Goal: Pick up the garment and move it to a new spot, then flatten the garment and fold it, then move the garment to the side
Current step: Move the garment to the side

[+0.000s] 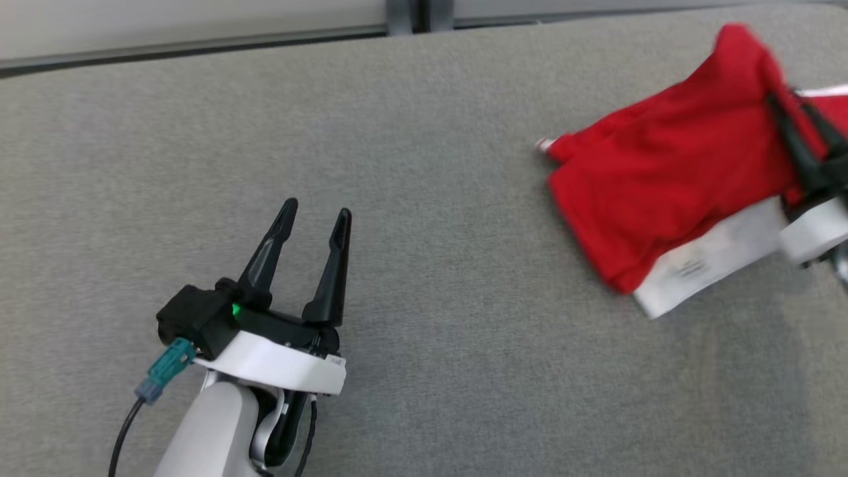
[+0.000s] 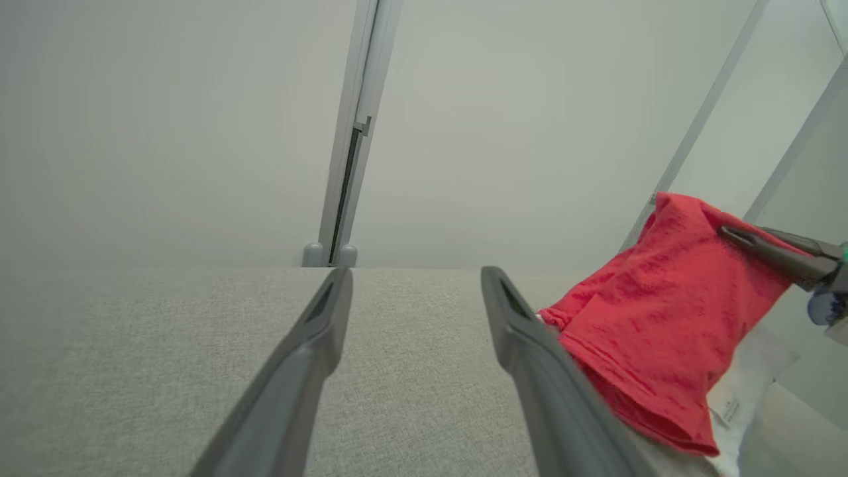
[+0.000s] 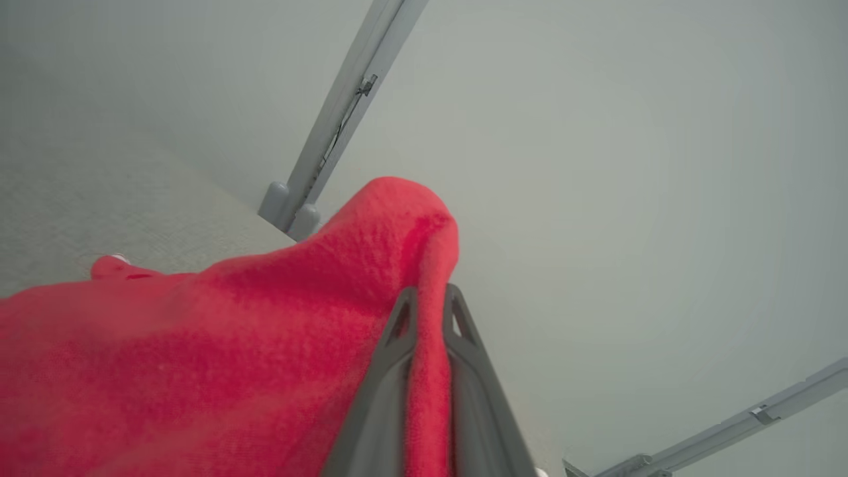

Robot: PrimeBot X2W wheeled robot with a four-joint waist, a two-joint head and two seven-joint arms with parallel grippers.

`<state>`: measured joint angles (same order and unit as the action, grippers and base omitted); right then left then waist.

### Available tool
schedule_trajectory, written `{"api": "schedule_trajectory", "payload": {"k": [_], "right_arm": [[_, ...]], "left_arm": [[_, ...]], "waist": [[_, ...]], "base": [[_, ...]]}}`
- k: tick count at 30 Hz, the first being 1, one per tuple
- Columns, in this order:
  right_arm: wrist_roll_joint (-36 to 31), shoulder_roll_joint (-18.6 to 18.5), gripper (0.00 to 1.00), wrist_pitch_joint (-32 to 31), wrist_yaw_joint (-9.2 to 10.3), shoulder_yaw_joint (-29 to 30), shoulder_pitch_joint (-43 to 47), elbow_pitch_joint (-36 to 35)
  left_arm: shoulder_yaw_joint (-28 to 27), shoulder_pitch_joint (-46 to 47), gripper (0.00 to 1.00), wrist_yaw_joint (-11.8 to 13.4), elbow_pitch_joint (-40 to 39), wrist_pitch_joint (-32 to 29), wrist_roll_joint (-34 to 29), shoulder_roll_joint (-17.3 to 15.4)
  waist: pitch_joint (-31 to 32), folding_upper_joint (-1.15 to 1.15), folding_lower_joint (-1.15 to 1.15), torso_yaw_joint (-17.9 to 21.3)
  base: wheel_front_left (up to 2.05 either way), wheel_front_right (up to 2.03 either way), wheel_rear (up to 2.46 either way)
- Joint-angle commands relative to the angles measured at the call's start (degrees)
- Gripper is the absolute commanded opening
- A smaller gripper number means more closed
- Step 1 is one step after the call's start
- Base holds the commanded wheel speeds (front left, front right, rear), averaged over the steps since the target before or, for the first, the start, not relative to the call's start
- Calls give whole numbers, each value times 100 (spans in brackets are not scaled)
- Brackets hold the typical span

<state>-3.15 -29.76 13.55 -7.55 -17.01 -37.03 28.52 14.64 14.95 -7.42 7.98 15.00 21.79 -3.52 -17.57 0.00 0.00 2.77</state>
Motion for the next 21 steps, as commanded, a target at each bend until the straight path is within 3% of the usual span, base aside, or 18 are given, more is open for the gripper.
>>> {"api": "schedule_trajectory", "payload": {"k": [1, 6, 11, 21], "right_arm": [[59, -122, 0, -29, 12, 22, -141, -5], [118, -632, 0, -126, 12, 314, -736, 184], [75, -879, 0, -256, 12, 671, -1238, 530], [-48, -855, 0, -463, 12, 1061, -1433, 1241]], "left_arm": [[14, 138, 100, -10, -21, 23, -24, -73], [139, 460, 100, -10, -88, 23, -56, -233], [288, 765, 100, -10, -127, 23, -43, -431], [343, 980, 100, -10, -107, 10, 33, -567]], "waist": [[-311, 0, 0, 254], [-811, 0, 0, 479], [-1256, 0, 0, 558], [-1658, 0, 0, 523]], "base": [[0, 0, 0], [0, 0, 0], [0, 0, 0], [0, 0, 0]]}}
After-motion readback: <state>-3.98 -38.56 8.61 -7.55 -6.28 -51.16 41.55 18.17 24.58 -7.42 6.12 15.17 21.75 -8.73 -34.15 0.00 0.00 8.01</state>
